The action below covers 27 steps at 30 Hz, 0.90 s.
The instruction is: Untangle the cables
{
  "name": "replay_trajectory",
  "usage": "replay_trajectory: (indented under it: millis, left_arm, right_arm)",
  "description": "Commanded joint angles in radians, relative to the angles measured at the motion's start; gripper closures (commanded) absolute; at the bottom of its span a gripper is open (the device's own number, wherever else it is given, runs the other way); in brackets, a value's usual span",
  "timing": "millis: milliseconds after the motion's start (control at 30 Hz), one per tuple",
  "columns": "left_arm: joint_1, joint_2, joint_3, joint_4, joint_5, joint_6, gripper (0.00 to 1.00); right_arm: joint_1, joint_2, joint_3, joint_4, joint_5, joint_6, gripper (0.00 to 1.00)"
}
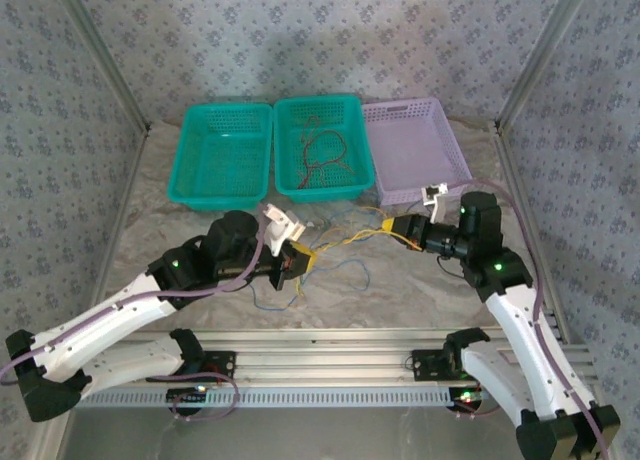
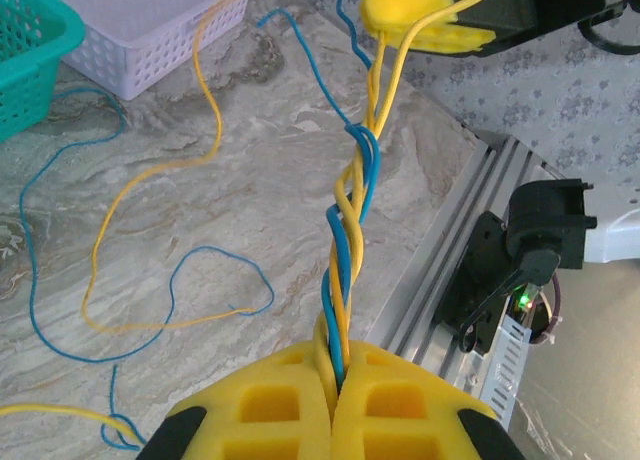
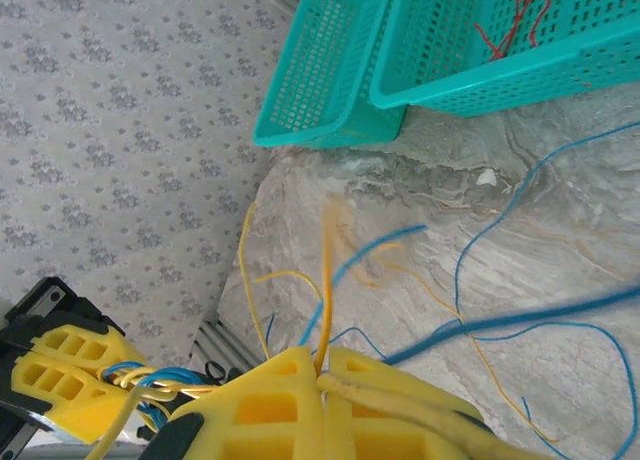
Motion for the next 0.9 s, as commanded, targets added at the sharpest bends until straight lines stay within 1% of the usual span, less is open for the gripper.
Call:
replay_trajectory:
  millis: [0,100,167,300,333,400,500,567,600,633,667,767,800,867]
  left_arm:
    - [0.029,-0.072,0.032,-0.309,0.024,0.023,1.0]
    - [0.029,-0.042,0.032,-0.356,0.073,0.034,1.0]
    - [0.029,-0.015,0.028,-0.377,0.13,0.047,1.0]
    - [0.028,0.019,0.016,-0.396,0.181,0.057,1.0]
    - [0.028,0.021,0.016,-0.401,0.174,0.059,1.0]
    - [0.028,0.013,0.018,-0.402,0.134,0.062,1.0]
    - [0.029,-0.011,0.021,-0.378,0.048,0.052,1.0]
    - [0.029,-0.032,0.025,-0.347,-0.007,0.034,1.0]
    - [0.03,-0.044,0.024,-0.329,-0.026,0.03,1.0]
    - [0.029,-0.062,0.023,-0.31,-0.066,0.024,1.0]
    - [0.029,-0.082,0.023,-0.296,-0.128,0.013,1.0]
    - [0.032,-0.157,0.015,-0.247,-0.264,0.01,1.0]
    - [0.034,-0.185,0.009,-0.219,-0.286,0.012,1.0]
    - [0.037,-0.241,-0.004,-0.172,-0.329,0.006,1.0]
  right_arm:
    - [-0.151,-0.031,-0.035,-0.019,0.438,0.036,1.0]
    - [-0.176,-0.028,-0.026,-0.021,0.419,0.043,1.0]
    - [-0.185,-0.016,-0.015,-0.034,0.414,0.05,1.0]
    - [-0.198,-0.018,-0.016,-0.013,0.414,0.068,1.0]
    - [-0.198,-0.015,-0.017,-0.001,0.411,0.069,1.0]
    - [-0.198,-0.007,-0.019,0.026,0.406,0.079,1.0]
    - [-0.186,0.002,-0.059,0.148,0.266,0.094,1.0]
    - [-0.146,0.027,-0.072,0.199,0.168,0.07,0.84]
    - [-0.117,0.041,-0.068,0.185,0.16,0.038,0.79]
    - [-0.078,0.06,-0.056,0.134,0.191,0.019,0.77]
    - [-0.04,0.074,-0.055,0.092,0.245,-0.031,0.74]
    - [0.038,0.11,-0.096,0.091,0.304,-0.043,0.67]
    - [0.059,0.123,-0.106,0.098,0.307,-0.046,0.65]
    - [0.115,0.154,-0.117,0.087,0.36,-0.063,0.63]
